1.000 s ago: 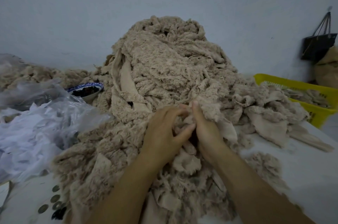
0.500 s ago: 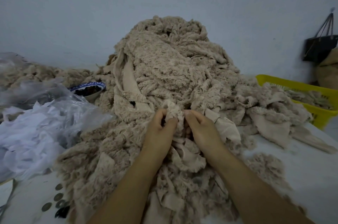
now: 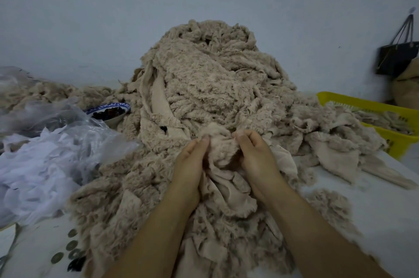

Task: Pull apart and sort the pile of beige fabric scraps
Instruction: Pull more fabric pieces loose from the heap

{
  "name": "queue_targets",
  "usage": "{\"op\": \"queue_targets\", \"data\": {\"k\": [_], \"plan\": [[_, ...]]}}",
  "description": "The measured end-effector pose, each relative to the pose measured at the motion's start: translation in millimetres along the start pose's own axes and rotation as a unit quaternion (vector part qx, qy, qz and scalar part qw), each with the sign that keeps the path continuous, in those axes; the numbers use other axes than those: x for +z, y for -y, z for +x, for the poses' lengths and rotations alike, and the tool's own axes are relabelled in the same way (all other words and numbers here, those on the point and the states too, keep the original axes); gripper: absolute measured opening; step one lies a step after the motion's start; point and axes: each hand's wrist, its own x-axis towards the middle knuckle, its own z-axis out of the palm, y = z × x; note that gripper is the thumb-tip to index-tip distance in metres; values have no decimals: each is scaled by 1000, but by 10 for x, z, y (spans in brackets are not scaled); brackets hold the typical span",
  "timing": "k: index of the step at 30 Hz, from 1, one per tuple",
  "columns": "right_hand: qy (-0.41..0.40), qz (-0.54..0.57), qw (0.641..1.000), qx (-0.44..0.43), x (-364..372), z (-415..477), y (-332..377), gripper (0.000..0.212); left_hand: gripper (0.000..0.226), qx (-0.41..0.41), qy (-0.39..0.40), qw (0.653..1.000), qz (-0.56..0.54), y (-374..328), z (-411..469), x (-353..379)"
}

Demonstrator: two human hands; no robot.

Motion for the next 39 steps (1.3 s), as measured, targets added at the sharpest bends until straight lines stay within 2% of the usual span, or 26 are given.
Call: {"op": "queue_targets", "data": {"k": [3, 6, 9, 11, 12, 13, 15, 16, 17, 19, 23, 27, 29, 32, 34, 36, 37, 39], "plan": [[-4, 1, 1000, -12, -34, 40, -44, 39, 34, -22, -34, 999, -18, -44, 38, -36], [0, -22, 1000, -9, -39, 51, -68, 32, 40, -17, -45, 999, 5, -63, 58, -53], [30, -19, 999, 16, -30, 27, -77, 26, 37, -11, -41, 999, -5, -73, 55, -38], [84, -10, 996, 42, -32, 6, -91, 64, 38, 13, -32, 999, 12, -72, 36, -22], [104, -23, 993, 42, -23, -7, -94, 76, 41, 30, -29, 999, 30, -73, 25, -16], [107, -45, 993, 32, -7, -26, -87, 75, 47, 43, -24, 998, 48, -80, 8, -5], [51, -89, 995, -1, 6, -33, -63, 50, 61, 42, -21, 998, 50, -93, -10, 5], [14, -92, 996, -12, -2, -27, -46, 38, 62, 32, -26, 999, 33, -91, -4, 3], [-13, -74, 997, -17, -16, -12, -38, 32, 57, 25, -32, 999, 21, -83, 10, -2], [-18, 12, 1000, 3, -41, 17, -39, 28, 52, 12, -37, 999, 27, -64, 27, -2], [4, 141, 988, 70, -47, 31, -8, 37, 49, -8, 4, 999, 37, -31, 29, -39], [-28, 200, 977, 72, -102, 70, 56, 45, 44, 23, 133, 973, 186, -33, -40, -114], [-53, 218, 972, 73, -156, 113, 76, 43, 40, 8, 168, 960, 223, -41, -93, -110], [-44, 236, 968, 65, -187, 123, 114, 55, 40, 18, 114, 968, 225, -53, -90, -107], [24, 168, 985, 42, -174, 57, 112, 63, 36, 38, 56, 982, 179, -71, -65, -130], [95, 33, 995, 27, -107, -32, 74, 63, 35, 45, 37, 991, 120, -96, -45, -141], [117, -40, 992, 24, -65, -62, 40, 59, 35, 42, 33, 992, 112, -112, -57, -131], [103, -168, 980, 2, 5, -77, -24, 40, 37, 30, 23, 992, 122, -117, -74, -109]]}}
